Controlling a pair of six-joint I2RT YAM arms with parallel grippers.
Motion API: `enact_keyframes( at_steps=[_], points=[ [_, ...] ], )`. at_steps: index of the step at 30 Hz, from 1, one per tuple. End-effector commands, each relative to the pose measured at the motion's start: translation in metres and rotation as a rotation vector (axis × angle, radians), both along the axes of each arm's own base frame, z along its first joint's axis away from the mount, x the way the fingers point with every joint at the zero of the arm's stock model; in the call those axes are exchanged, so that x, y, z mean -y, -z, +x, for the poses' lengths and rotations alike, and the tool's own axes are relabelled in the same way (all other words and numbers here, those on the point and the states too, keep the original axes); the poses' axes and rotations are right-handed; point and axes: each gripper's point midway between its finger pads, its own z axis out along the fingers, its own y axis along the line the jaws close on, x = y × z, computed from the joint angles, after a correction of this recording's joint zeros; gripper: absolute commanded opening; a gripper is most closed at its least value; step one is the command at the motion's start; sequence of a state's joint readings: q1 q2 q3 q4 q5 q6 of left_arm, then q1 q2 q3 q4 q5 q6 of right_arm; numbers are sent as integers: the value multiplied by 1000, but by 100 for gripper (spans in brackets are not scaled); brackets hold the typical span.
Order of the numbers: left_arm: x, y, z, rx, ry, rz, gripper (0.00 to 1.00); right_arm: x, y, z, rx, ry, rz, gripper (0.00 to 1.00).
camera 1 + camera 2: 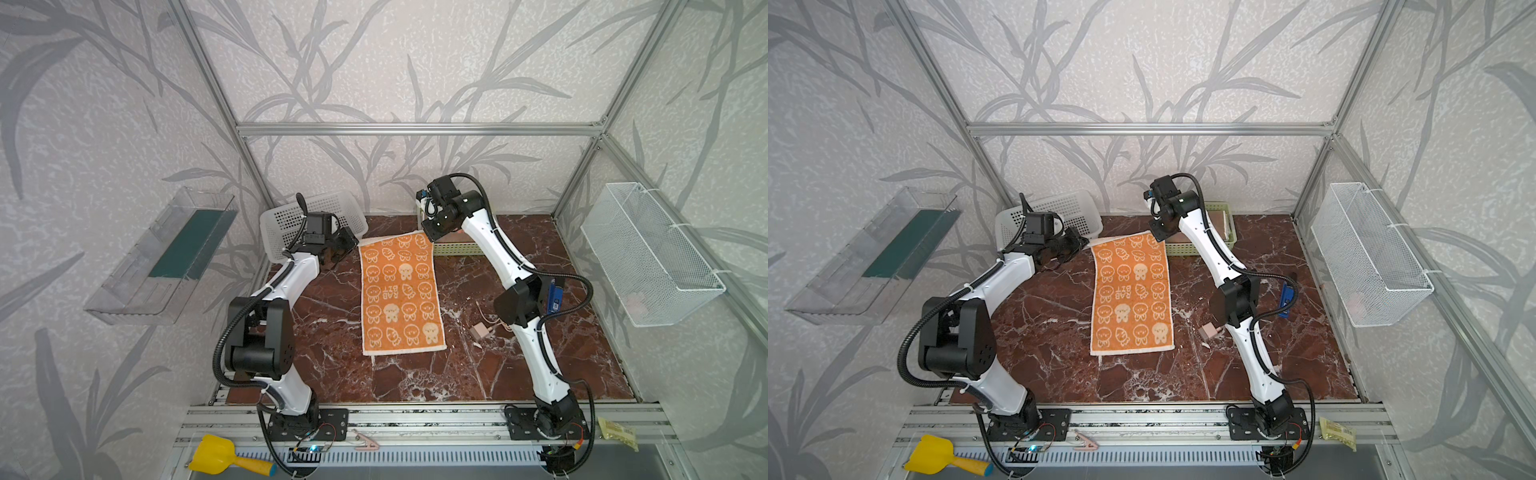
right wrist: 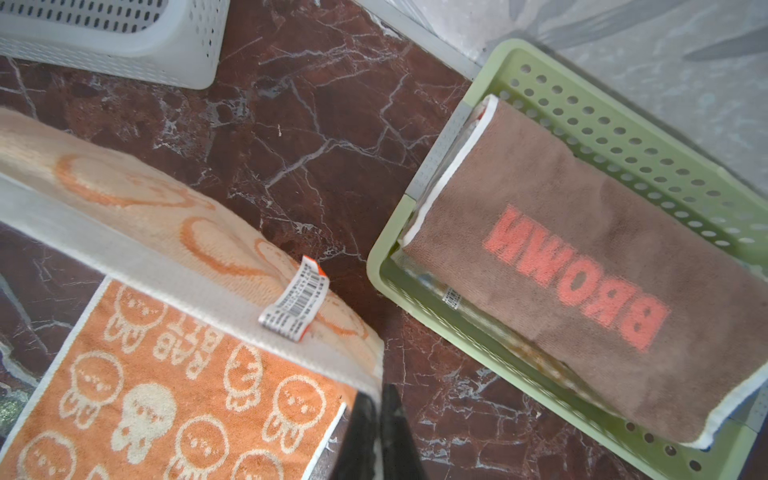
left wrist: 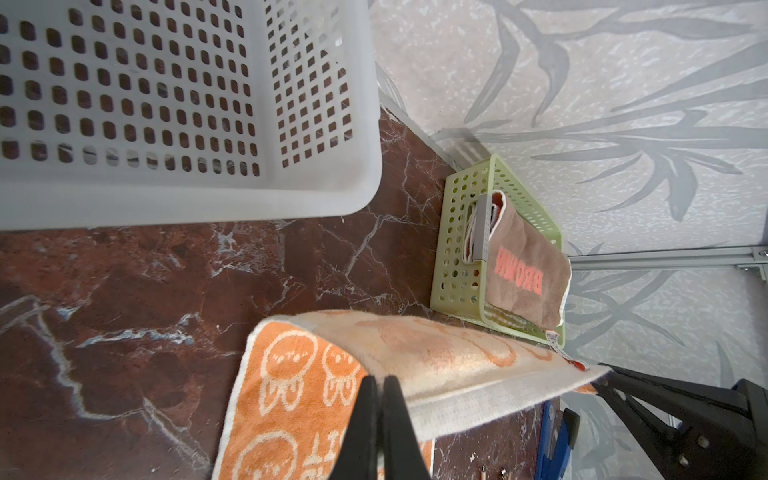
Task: Fold and stack the towels
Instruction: 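Lay the bunny towel flat on the table, drawing it toward the robot, then fold the far edge of the bunny towel toward the robot with both grippers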
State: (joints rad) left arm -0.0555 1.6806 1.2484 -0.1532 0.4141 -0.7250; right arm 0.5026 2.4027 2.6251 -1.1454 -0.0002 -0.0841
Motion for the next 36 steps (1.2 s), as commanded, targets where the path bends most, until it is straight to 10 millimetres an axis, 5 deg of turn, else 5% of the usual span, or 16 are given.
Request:
enact_keyframes(
  at_steps=[1, 6, 11, 14, 24, 32, 36],
  points=[
    [-4, -25, 3, 74, 16, 2, 0, 17, -19, -12, 13, 14, -4, 0],
    [2, 3, -36, -25, 68, -33, 0, 21, -10, -52, -5, 22, 60, 0],
    [12, 58, -87, -200, 112, -91, 0, 37, 55, -104, -132, 73, 109, 0],
    [11, 74, -110, -245, 104, -97, 0, 46, 77, -129, -221, 82, 90, 0],
    [10, 43, -144, -207, 119, -59, 0, 50, 39, -161, -194, 64, 121, 0],
    [10, 119, -214, -399, 116, -78, 0, 51, 118, -234, -385, 80, 97, 0],
    [10, 136, -230, -445, 110, -92, 0, 54, 140, -248, -440, 84, 80, 0]
  ],
)
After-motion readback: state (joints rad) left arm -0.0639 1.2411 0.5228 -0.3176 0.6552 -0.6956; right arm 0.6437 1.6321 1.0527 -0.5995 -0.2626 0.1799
